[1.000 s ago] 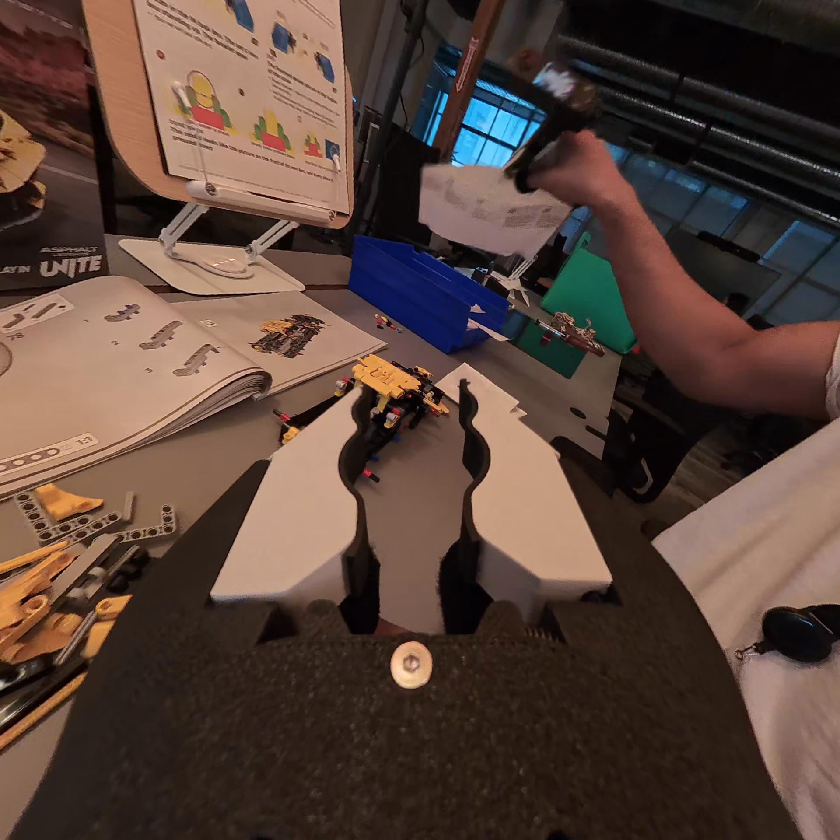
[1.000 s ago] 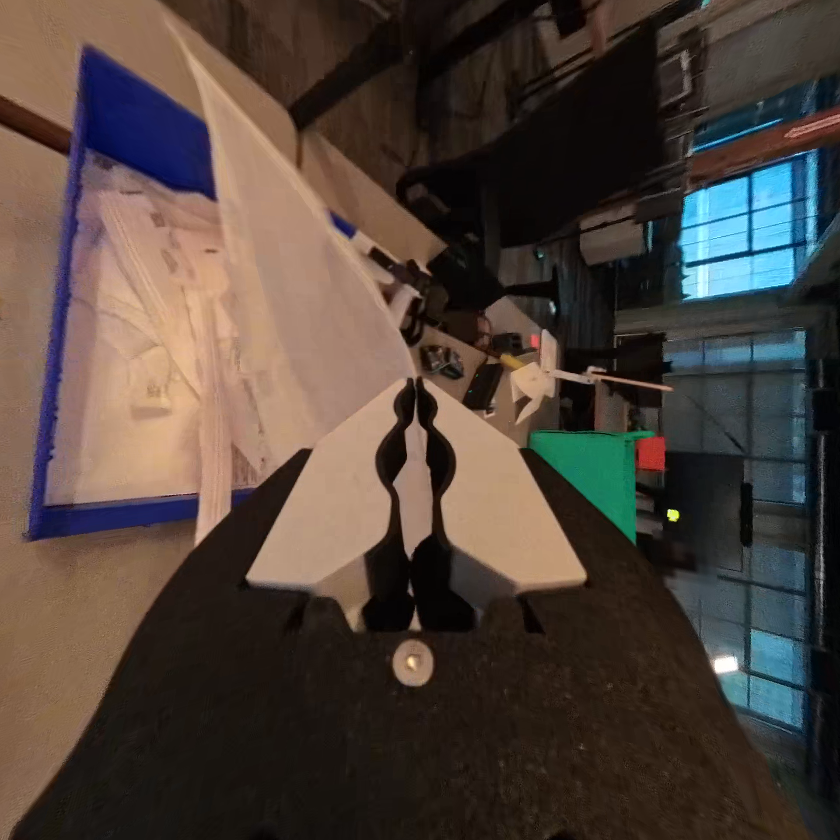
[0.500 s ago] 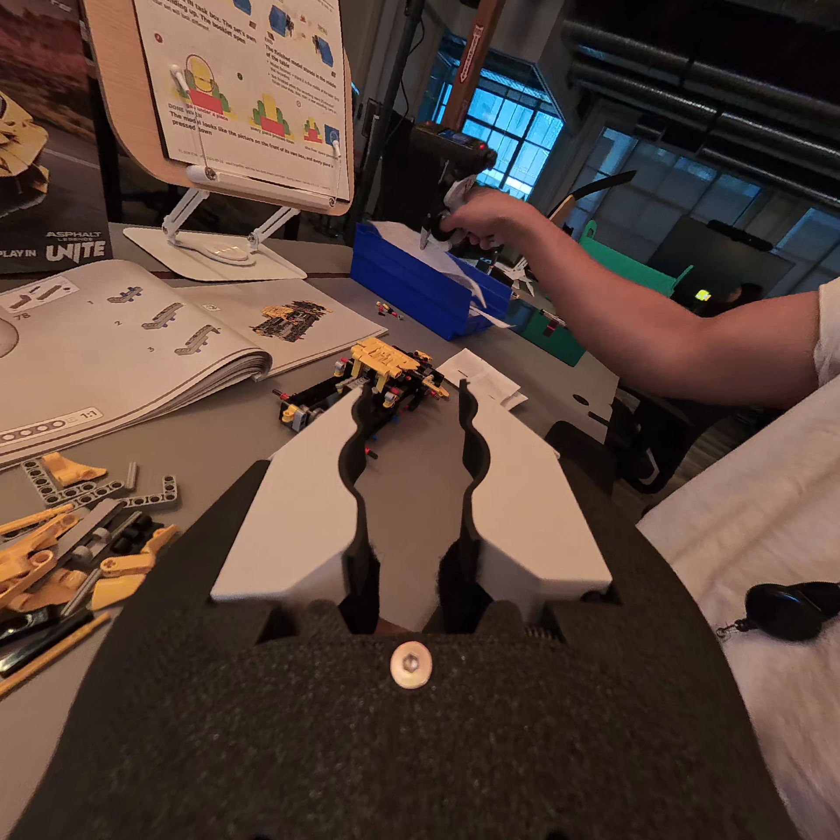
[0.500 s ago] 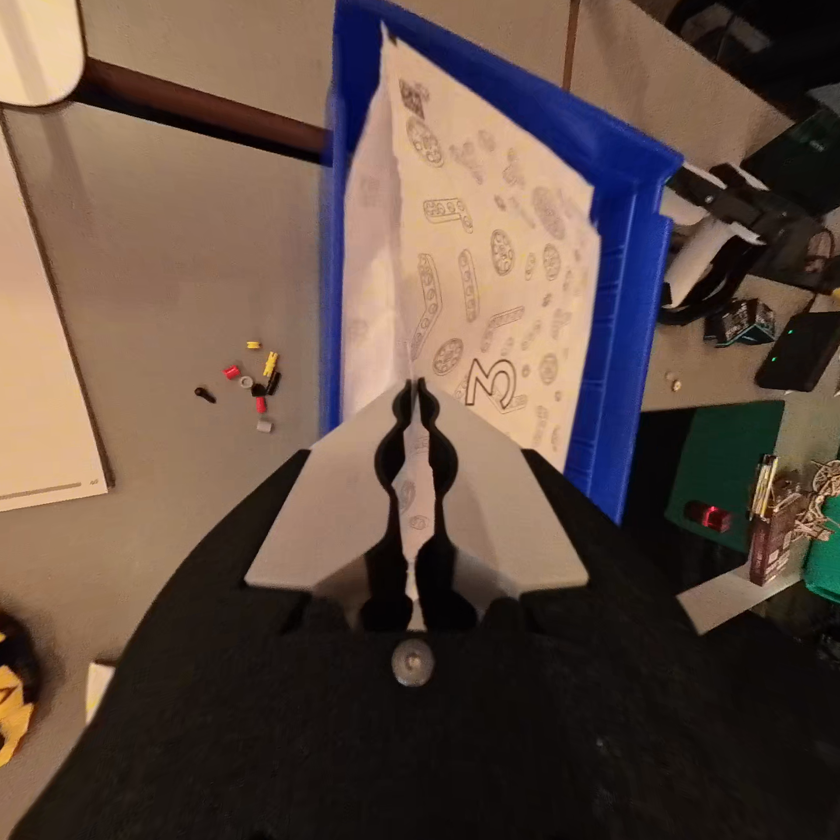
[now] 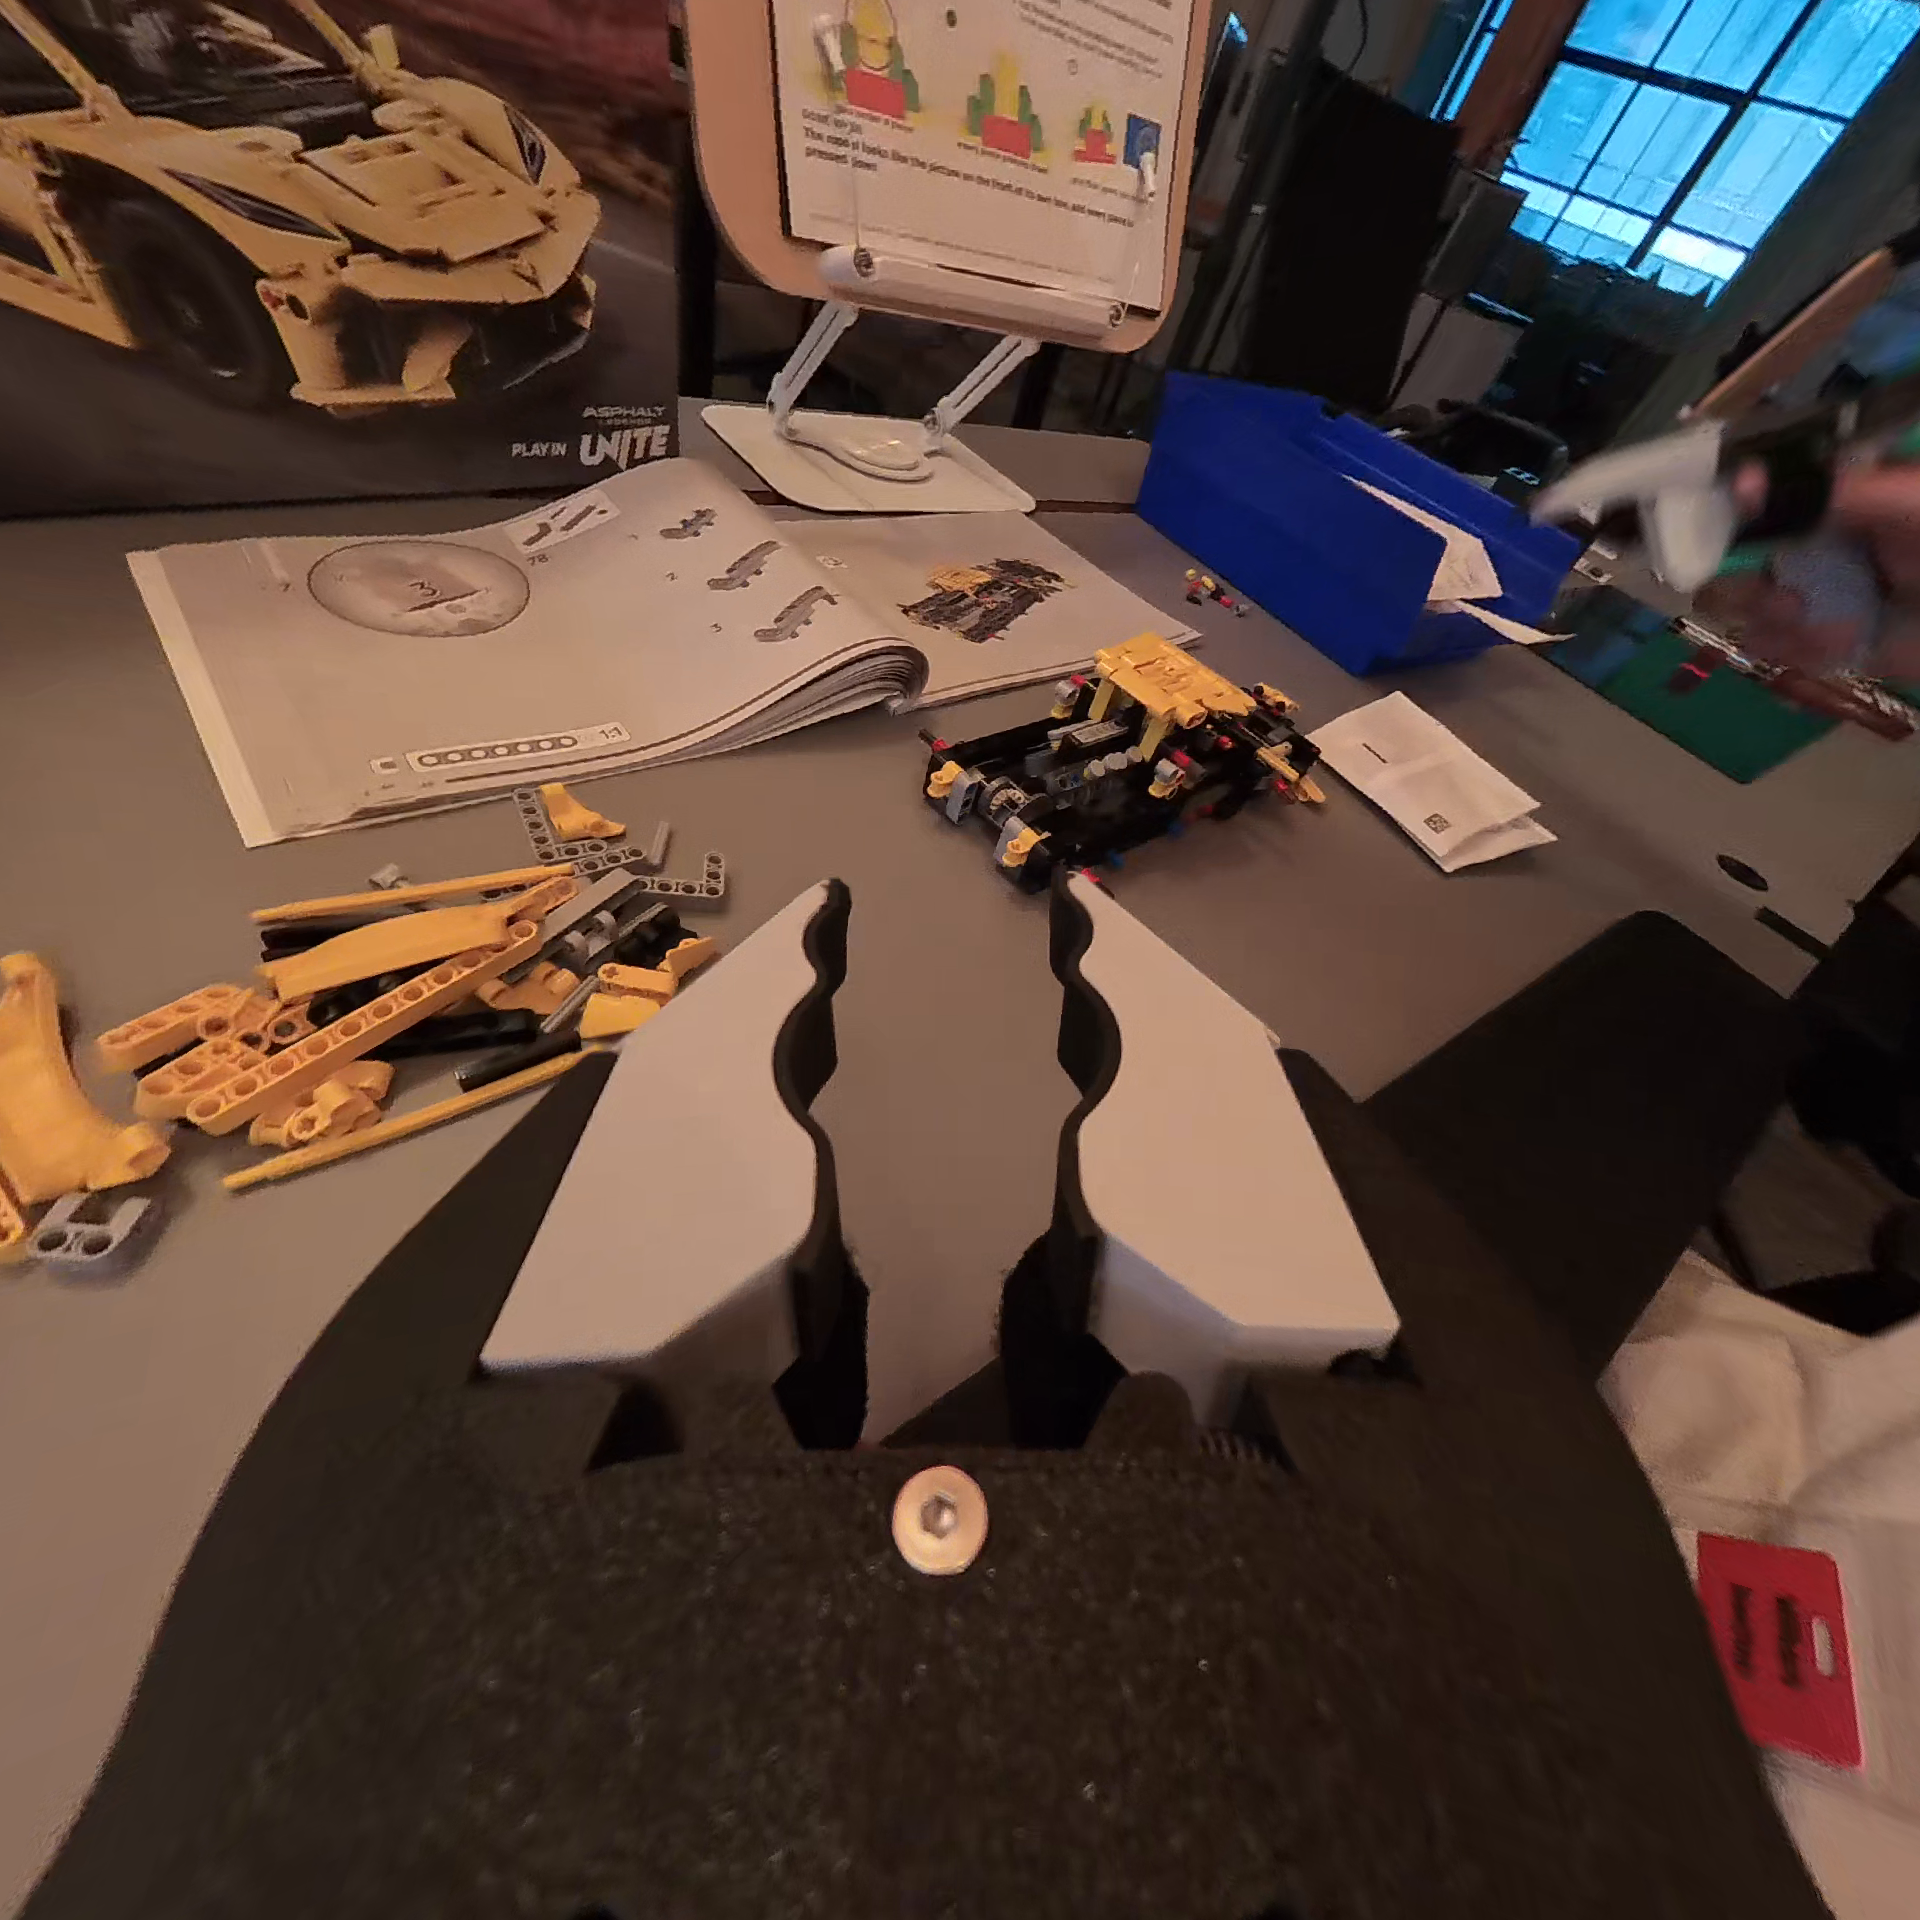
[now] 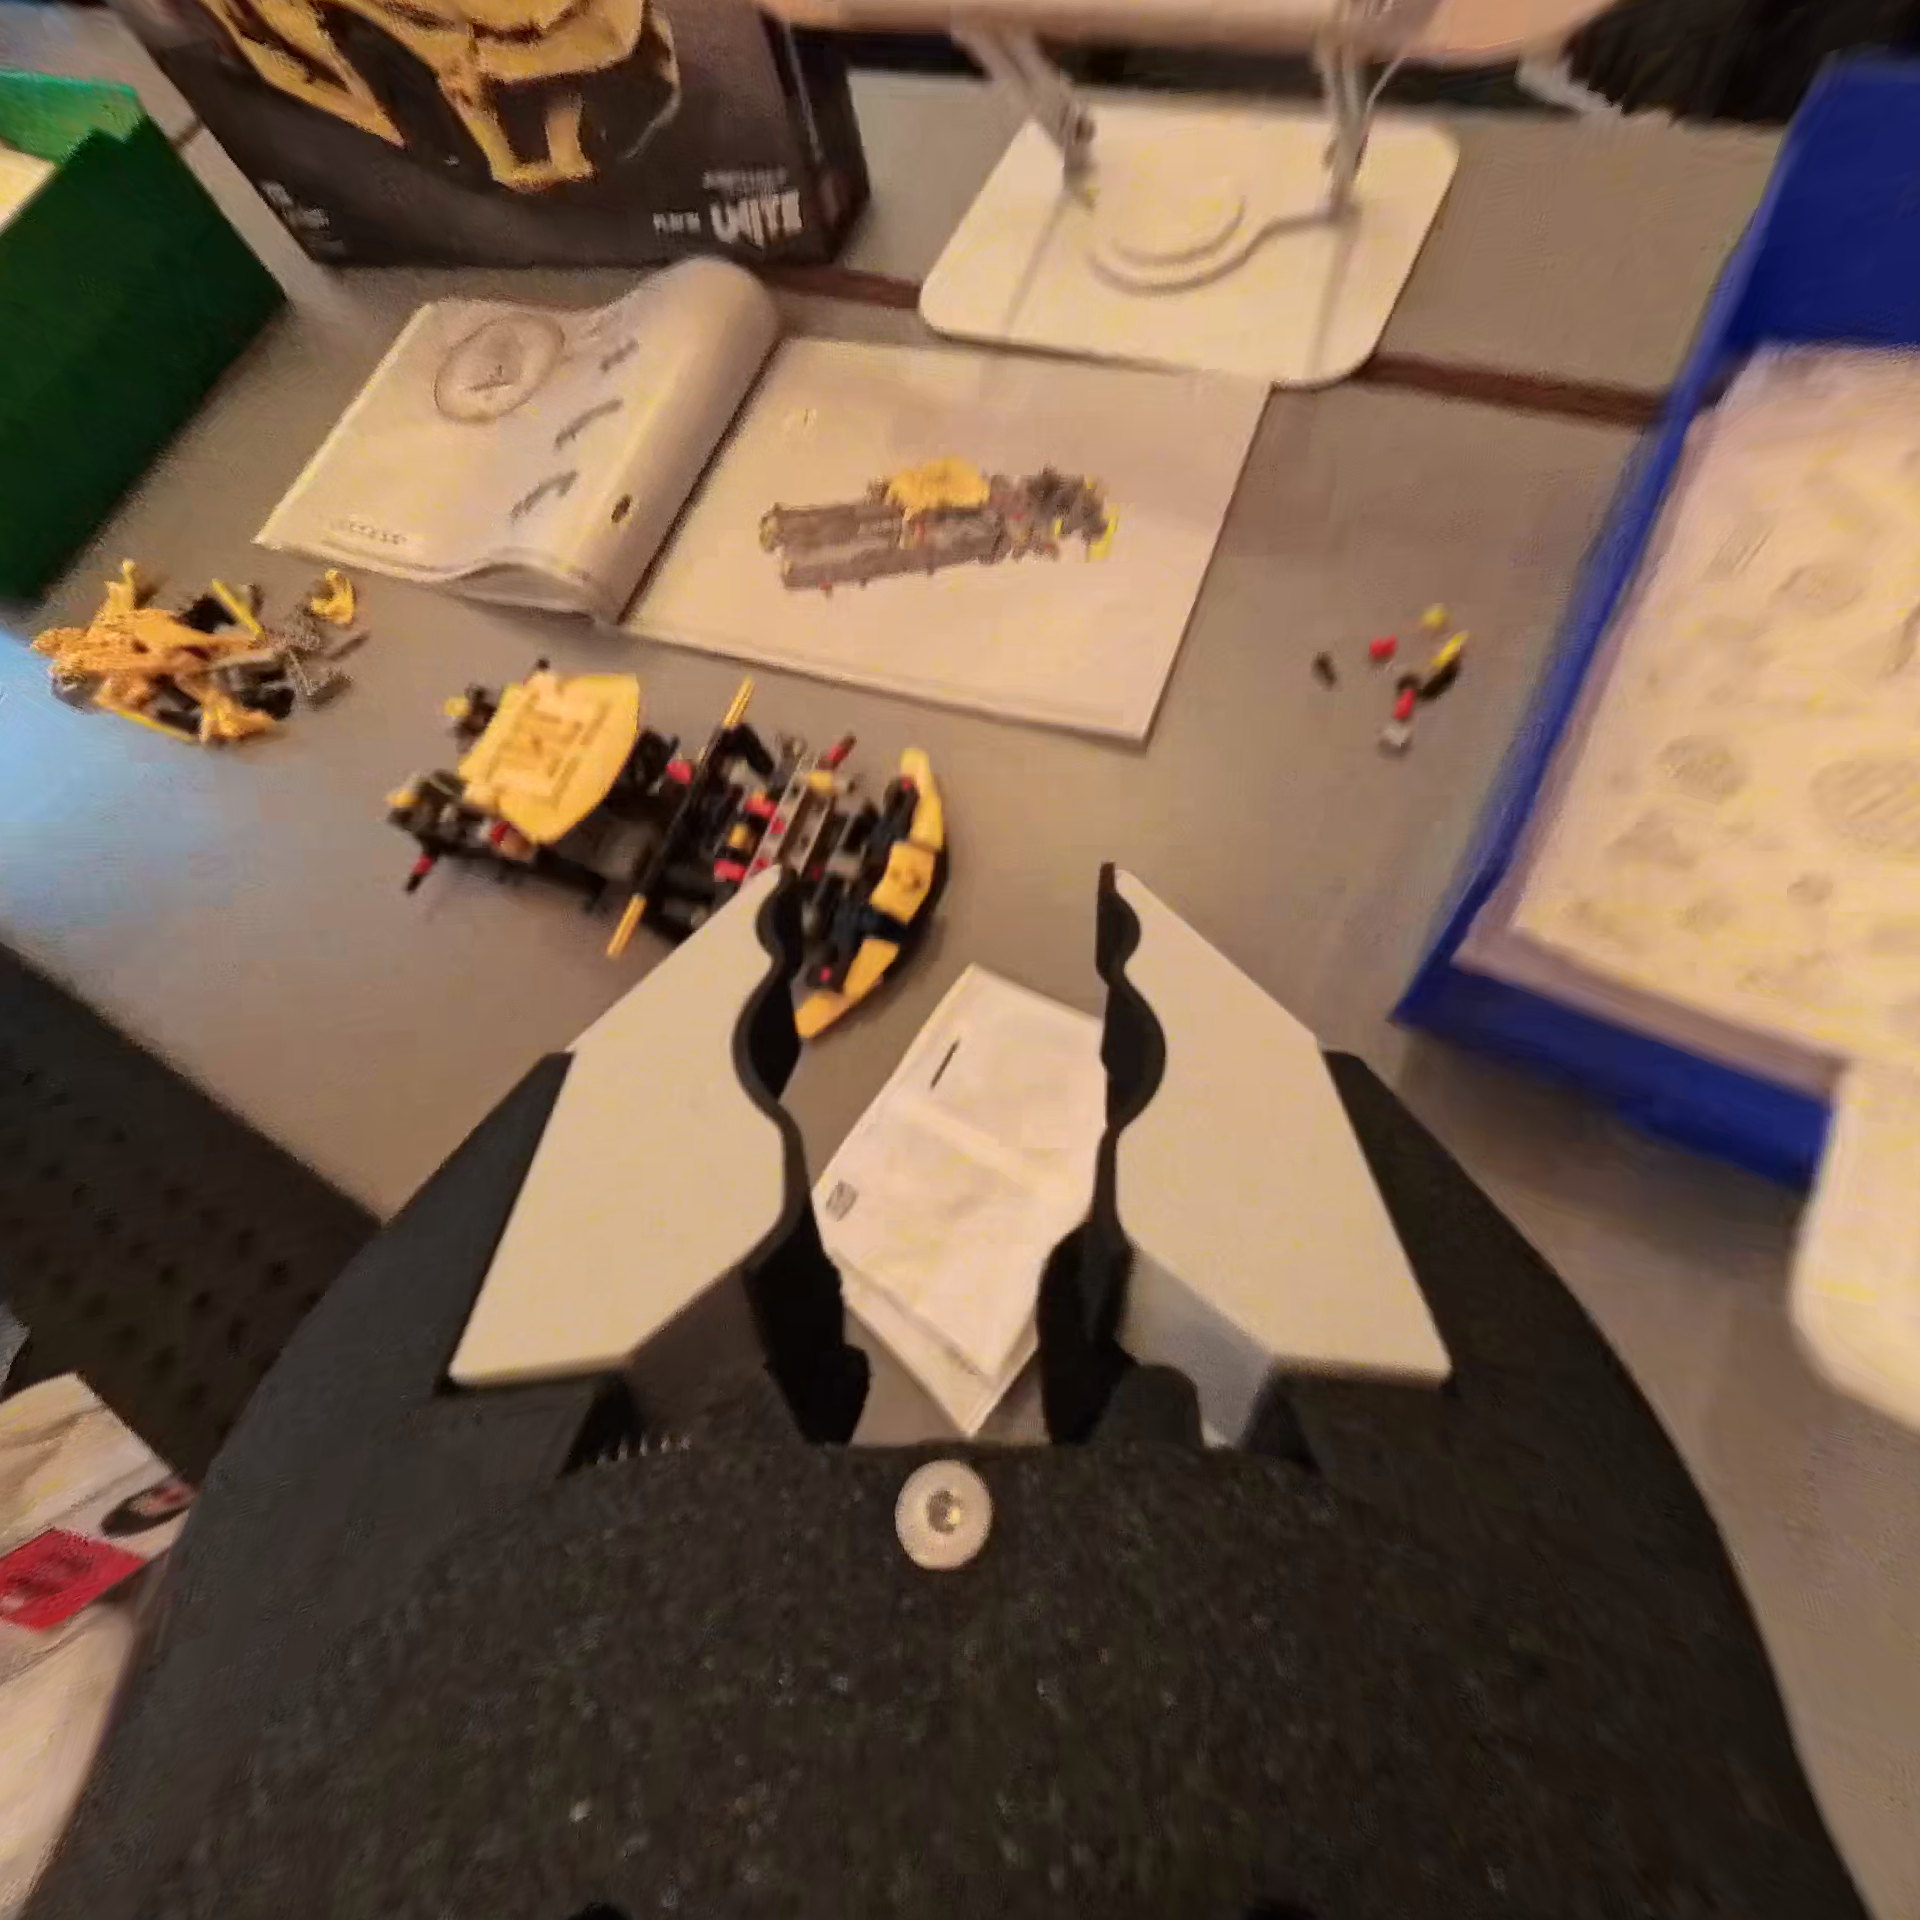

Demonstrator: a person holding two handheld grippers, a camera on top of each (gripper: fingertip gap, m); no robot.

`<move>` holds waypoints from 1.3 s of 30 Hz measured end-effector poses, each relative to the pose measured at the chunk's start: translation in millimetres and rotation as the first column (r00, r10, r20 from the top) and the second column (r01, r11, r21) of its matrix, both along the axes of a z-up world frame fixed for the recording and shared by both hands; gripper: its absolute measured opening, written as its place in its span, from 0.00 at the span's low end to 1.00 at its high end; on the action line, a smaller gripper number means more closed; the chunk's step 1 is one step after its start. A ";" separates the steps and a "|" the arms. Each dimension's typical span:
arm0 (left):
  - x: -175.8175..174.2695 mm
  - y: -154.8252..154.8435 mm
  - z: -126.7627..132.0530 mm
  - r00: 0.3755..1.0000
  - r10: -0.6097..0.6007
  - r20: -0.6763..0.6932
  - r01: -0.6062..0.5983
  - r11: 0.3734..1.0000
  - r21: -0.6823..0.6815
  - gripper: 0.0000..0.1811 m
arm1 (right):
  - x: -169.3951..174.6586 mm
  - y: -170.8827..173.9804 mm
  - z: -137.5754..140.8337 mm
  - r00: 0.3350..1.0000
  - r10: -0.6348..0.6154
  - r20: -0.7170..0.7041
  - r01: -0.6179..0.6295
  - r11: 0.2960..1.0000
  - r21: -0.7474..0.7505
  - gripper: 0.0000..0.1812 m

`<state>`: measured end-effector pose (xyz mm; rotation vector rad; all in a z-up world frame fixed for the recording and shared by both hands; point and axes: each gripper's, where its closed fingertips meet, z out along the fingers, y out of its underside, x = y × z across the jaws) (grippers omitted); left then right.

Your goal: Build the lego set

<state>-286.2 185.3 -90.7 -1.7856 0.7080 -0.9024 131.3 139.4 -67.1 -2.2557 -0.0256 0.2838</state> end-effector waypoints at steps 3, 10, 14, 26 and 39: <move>5.6 -3.8 -1.5 1.000 0.011 0.014 -0.010 0.999 -0.034 0.21 | 4.6 -48.6 -78.0 0.996 -0.091 0.000 0.090 0.990 -0.108 0.34; 53.1 -37.1 0.1 0.990 -0.138 -0.021 0.138 0.990 -0.019 0.21 | 16.0 -65.8 -126.8 0.985 -0.116 -0.129 0.103 0.989 -0.102 0.24; 90.8 -58.5 8.6 0.961 -0.270 -0.058 0.271 0.963 0.010 0.21 | 3.2 -48.3 -119.2 0.972 -0.030 -0.233 0.018 0.998 -0.054 0.03; 274.6 -82.9 23.2 0.742 -0.665 -0.091 0.663 0.747 -0.055 0.21 | -21.3 -86.4 -48.4 0.822 0.500 0.273 -0.502 0.862 -0.070 0.00; 270.5 -120.2 -33.7 0.668 -0.741 -0.070 0.730 0.671 -0.132 0.07 | -106.1 -80.1 -71.5 0.533 0.817 -0.219 -0.818 0.564 0.114 0.00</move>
